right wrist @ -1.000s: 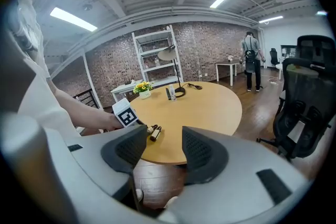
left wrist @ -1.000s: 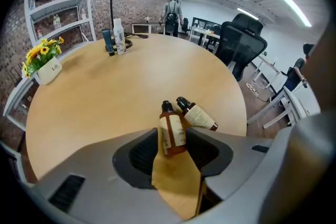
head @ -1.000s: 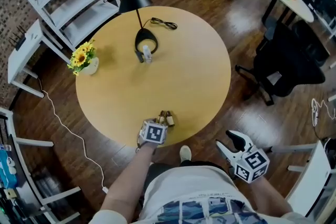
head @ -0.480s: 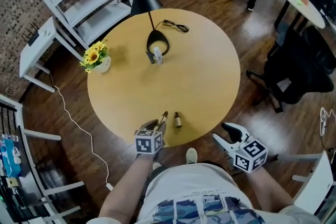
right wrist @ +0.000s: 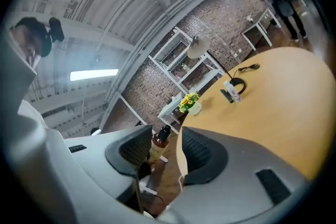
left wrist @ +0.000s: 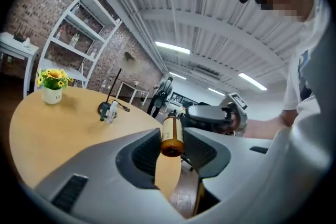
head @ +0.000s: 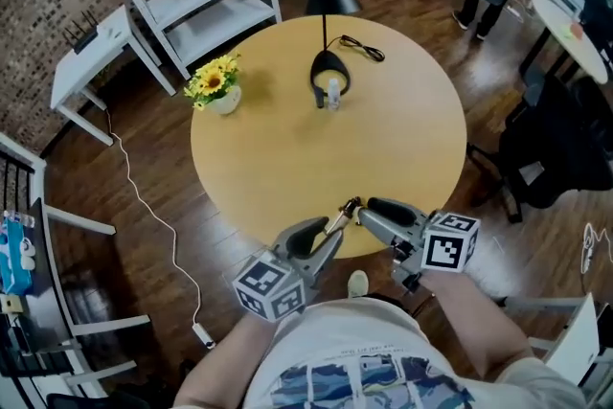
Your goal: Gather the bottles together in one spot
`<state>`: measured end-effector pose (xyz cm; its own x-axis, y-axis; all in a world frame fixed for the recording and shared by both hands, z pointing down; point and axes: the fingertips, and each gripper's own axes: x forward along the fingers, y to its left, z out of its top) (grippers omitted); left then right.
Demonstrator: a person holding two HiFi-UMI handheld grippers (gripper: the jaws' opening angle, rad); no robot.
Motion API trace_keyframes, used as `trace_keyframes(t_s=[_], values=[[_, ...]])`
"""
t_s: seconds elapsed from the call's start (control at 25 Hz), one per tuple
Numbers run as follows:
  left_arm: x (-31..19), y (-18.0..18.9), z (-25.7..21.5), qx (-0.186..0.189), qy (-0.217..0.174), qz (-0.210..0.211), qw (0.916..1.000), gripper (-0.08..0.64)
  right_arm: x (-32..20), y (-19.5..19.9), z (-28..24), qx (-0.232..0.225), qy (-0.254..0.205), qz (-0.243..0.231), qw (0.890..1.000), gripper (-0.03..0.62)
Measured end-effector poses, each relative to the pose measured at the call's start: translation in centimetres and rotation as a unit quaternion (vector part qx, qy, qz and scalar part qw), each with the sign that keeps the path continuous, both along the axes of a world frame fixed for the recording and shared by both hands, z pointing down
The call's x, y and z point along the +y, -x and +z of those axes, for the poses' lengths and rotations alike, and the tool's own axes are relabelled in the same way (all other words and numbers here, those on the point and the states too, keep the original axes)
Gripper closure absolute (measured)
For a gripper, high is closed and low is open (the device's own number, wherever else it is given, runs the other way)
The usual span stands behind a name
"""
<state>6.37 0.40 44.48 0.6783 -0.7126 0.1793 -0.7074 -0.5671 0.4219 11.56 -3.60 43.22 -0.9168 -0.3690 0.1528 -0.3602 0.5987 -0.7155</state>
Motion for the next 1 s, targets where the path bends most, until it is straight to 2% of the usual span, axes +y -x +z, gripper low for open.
trace_keyframes(t_s=[0.16,0.2,0.4,0.6,0.76,1.0], values=[[2.7,2.6,-1.2,0.011,-0.027,0.028,0.9992,0.422,2.6,4.9,-0.9,-0.044,0.043,-0.027,0.998,0.432],[3.2,3.2,-1.1,0.012,-0.029,0.034,0.9989,0.422,3.2,5.8,-1.1,-0.051,0.046,-0.029,0.997,0.48],[5.9,6.0,-0.4,-0.001,-0.033,0.077,0.9965,0.42,6.1,8.8,-1.2,-0.045,0.038,-0.026,0.998,0.525],[7.7,8.2,0.8,-0.044,-0.028,0.106,0.993,0.419,7.9,10.7,-1.4,0.001,-0.003,-0.007,1.0,0.525],[8.2,9.9,2.7,-0.072,-0.005,0.111,0.9912,0.419,7.9,10.4,-1.2,0.048,-0.037,0.018,0.998,0.525],[6.7,11.5,5.4,-0.102,0.056,0.095,0.9886,0.419,3.7,7.3,-0.5,0.142,-0.1,0.054,0.983,0.525]])
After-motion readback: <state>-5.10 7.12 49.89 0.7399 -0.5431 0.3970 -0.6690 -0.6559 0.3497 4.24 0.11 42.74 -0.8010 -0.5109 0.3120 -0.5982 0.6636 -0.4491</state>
